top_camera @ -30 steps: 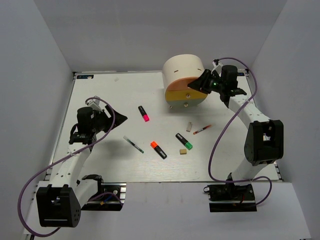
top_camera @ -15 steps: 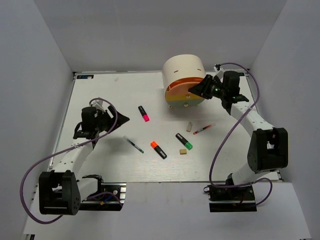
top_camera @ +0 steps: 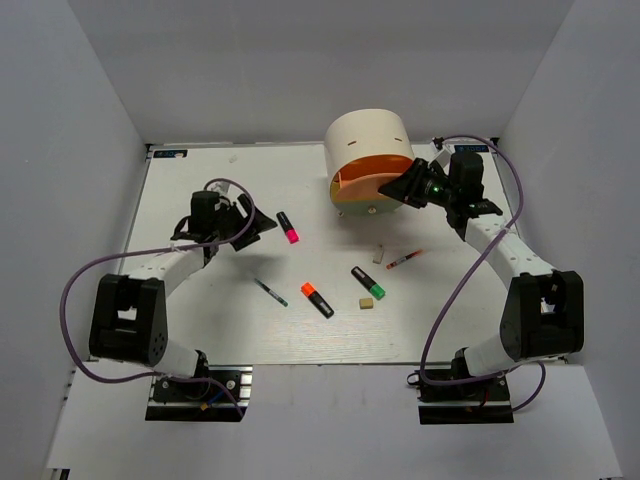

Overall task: Sort the stationery into containers
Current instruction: Open the drawer in the storage box, then pick up the pen from the center of the board.

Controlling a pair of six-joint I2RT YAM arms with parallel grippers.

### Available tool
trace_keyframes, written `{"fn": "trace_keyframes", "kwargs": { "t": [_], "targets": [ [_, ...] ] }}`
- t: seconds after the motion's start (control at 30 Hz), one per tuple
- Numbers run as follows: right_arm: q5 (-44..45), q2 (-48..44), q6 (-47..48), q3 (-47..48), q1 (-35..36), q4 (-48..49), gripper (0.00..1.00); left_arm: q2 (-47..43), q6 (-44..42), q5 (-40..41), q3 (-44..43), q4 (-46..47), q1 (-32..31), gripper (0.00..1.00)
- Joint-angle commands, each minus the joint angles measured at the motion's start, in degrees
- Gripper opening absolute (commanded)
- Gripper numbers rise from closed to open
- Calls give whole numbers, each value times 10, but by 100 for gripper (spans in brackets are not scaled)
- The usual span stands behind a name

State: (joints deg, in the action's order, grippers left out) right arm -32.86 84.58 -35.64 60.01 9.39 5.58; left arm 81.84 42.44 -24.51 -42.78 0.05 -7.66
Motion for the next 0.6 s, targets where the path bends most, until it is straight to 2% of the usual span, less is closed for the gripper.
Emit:
{"fn": "trace_keyframes", "kwargs": {
  "t": [0.0,0.03,0.13,0.17,0.23,0.33,0.47,0.5,0.57],
  "targets": [
    [-9,-13,-1,-15,2,-22,31,25,12,39,-57,0,-21,80],
    [-10,-15,-1,-17,2,-22,31,48,12,46,-82,-7,-31,80],
    [-17,-17,2,-22,0,-23,45,102,12,81,-138,-53,-52,80],
    [-24,-20,3,-24,-2,-25,60,117,12,96,-153,-83,-57,80],
    [-29,-25,14,-29,-1,-32,68,144,12,116,-196,-113,-74,80],
    [-25,-49,32,-45,-2,-41,68,190,-1,157,-255,-177,-94,80],
    [-17,-77,69,-73,-5,-55,58,248,-12,215,-335,-257,-118,71],
    [-12,-84,73,-78,-5,-71,52,270,-12,222,-365,-285,-119,68],
    [-12,-107,95,-97,-9,-78,47,292,-12,243,-394,-309,-134,66]
  ]
}}
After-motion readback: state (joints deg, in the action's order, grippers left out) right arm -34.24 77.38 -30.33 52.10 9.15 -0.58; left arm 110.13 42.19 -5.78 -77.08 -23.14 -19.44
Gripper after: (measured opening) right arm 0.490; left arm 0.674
